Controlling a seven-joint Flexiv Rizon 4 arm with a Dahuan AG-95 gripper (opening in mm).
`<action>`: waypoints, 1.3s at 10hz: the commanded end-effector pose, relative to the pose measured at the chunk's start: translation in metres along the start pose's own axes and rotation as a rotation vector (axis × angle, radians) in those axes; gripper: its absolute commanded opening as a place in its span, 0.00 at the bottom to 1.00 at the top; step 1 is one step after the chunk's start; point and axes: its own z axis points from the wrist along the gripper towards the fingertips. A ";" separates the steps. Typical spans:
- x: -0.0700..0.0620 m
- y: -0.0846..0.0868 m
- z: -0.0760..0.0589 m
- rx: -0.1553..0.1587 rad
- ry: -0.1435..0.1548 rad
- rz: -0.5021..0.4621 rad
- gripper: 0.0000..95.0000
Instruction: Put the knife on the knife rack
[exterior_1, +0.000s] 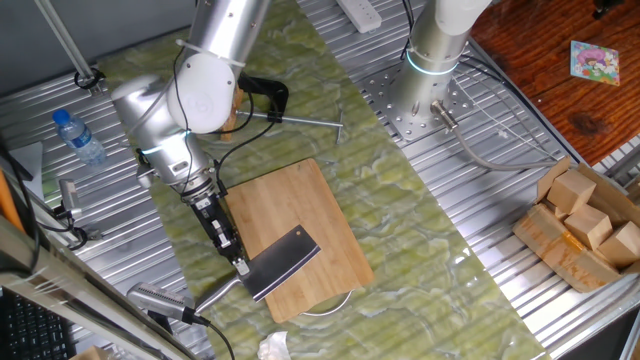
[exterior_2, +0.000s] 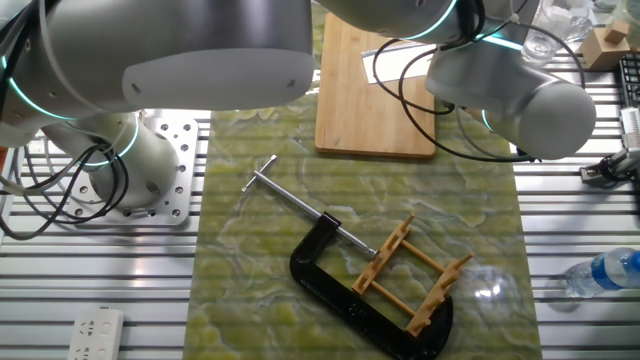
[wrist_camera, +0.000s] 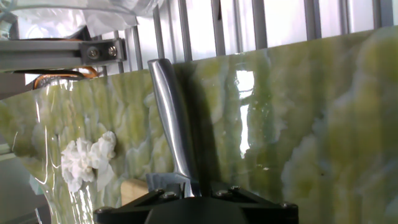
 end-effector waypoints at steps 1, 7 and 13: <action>0.000 0.001 0.002 -0.001 -0.001 0.004 0.20; 0.000 0.003 0.005 -0.001 -0.005 0.005 0.20; 0.000 0.004 0.006 -0.007 -0.013 0.017 0.00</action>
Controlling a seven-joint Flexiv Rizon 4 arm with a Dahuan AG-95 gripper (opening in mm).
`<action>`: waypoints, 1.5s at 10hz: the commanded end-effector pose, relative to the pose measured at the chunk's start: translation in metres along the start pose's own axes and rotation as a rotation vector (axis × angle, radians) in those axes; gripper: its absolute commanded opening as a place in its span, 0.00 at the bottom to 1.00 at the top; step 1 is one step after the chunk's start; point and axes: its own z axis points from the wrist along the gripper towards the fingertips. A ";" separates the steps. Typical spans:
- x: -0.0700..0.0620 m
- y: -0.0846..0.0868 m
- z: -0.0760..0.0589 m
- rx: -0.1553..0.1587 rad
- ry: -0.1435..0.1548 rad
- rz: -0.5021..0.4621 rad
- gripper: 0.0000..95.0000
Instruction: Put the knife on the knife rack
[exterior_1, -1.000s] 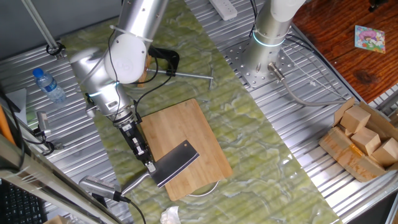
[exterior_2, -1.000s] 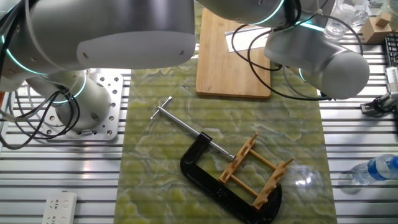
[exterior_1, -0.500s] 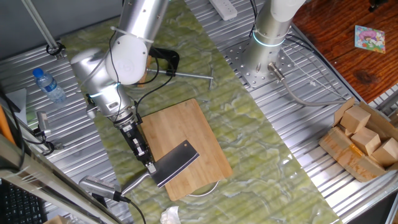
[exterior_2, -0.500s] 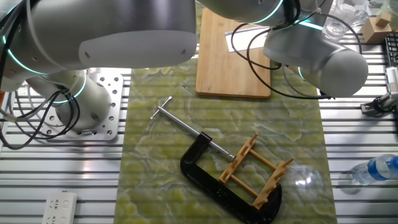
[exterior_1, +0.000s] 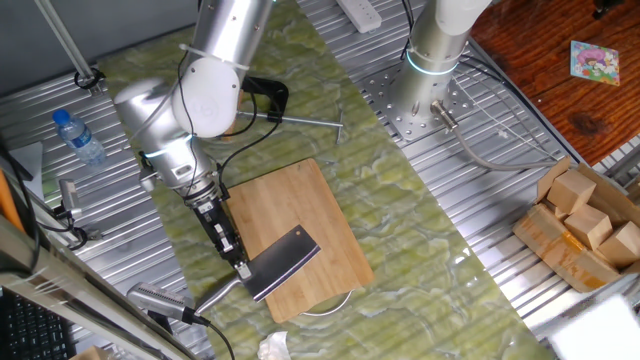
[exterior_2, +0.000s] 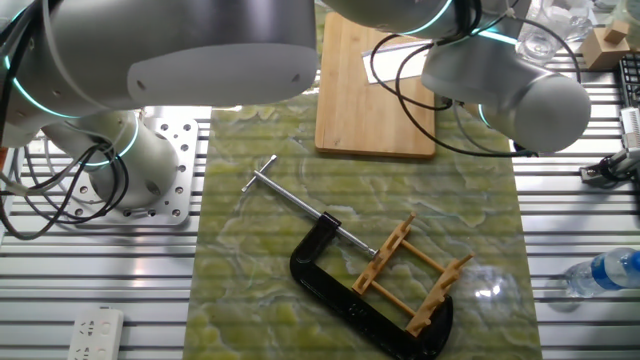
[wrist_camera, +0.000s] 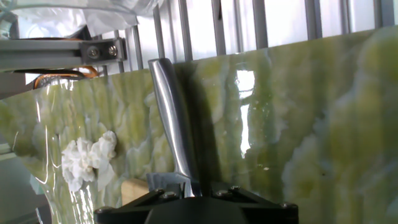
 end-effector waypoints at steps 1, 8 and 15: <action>0.000 -0.001 0.001 -0.014 0.001 0.006 0.00; 0.000 0.014 -0.019 0.088 0.012 -0.021 0.00; 0.005 0.022 -0.039 0.203 0.046 -0.059 0.00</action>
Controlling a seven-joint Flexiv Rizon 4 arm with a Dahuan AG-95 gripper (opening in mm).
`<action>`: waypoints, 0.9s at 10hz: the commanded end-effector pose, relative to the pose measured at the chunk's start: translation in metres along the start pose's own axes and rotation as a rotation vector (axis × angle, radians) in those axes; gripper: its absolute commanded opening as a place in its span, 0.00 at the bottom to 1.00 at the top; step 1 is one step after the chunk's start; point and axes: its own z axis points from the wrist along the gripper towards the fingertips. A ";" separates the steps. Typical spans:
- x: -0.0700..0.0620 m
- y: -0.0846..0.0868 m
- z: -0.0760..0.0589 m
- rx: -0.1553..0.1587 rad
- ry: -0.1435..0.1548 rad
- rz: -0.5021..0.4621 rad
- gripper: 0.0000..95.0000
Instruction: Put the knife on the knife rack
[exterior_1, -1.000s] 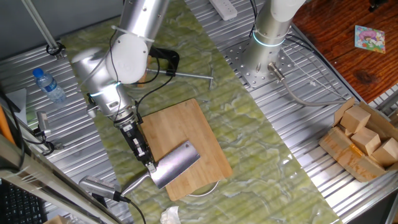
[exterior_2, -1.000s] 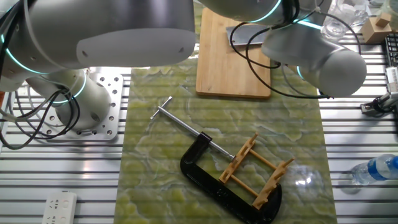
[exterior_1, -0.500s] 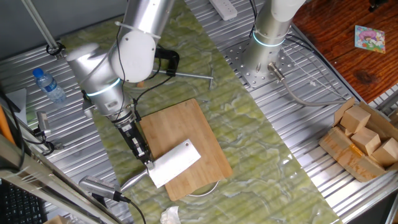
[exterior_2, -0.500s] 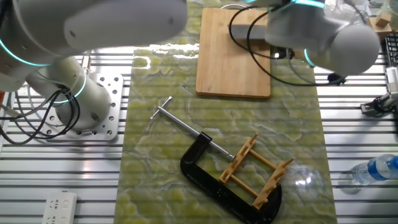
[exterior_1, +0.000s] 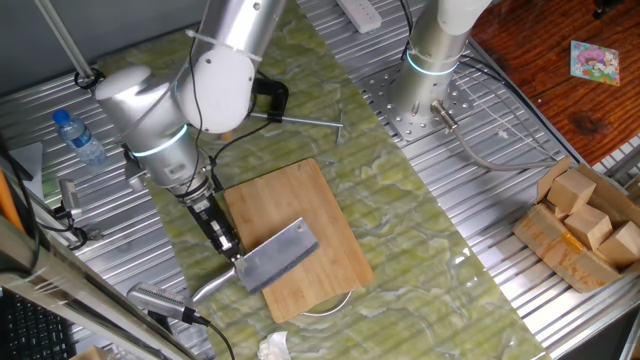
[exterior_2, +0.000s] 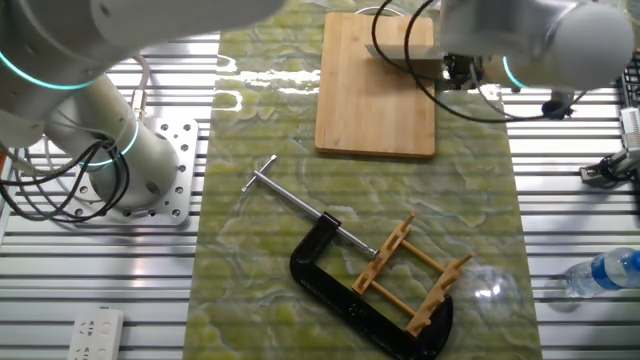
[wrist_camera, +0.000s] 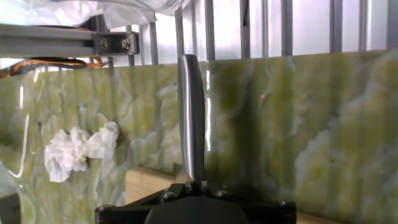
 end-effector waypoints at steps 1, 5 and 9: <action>0.002 0.001 -0.004 0.026 0.006 -0.013 0.00; 0.009 0.006 -0.021 0.116 0.030 -0.061 0.00; 0.016 0.008 -0.032 0.210 0.051 -0.132 0.00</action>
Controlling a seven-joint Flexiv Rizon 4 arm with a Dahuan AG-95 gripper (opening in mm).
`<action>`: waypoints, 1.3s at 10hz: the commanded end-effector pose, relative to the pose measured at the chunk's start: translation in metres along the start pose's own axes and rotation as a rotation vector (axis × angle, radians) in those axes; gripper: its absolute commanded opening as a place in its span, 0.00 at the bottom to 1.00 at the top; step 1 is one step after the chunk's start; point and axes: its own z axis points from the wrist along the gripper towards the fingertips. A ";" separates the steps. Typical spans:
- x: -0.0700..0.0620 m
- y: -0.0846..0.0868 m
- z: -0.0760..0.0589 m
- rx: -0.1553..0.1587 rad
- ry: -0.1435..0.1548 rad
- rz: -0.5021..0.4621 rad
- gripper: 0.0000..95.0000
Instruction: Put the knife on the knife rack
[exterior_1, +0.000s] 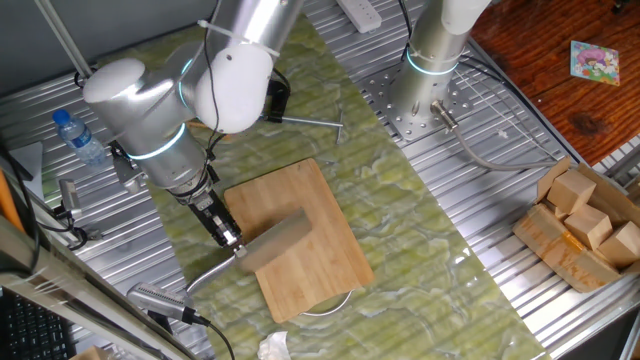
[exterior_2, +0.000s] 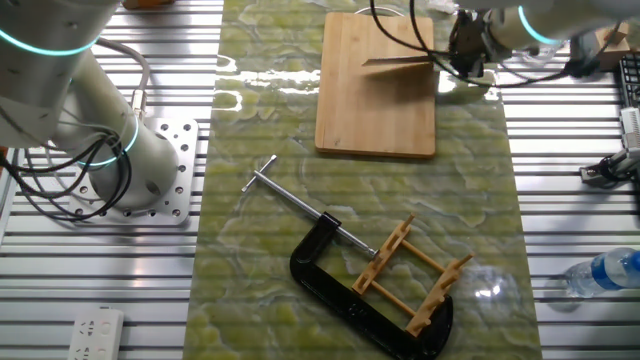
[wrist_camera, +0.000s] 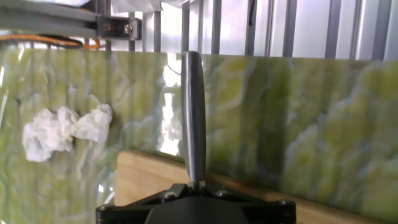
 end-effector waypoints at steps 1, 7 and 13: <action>0.005 0.001 -0.008 0.063 0.012 -0.044 0.00; 0.022 -0.013 -0.034 0.173 0.078 -0.265 0.00; 0.054 -0.035 -0.087 0.243 0.212 -0.667 0.00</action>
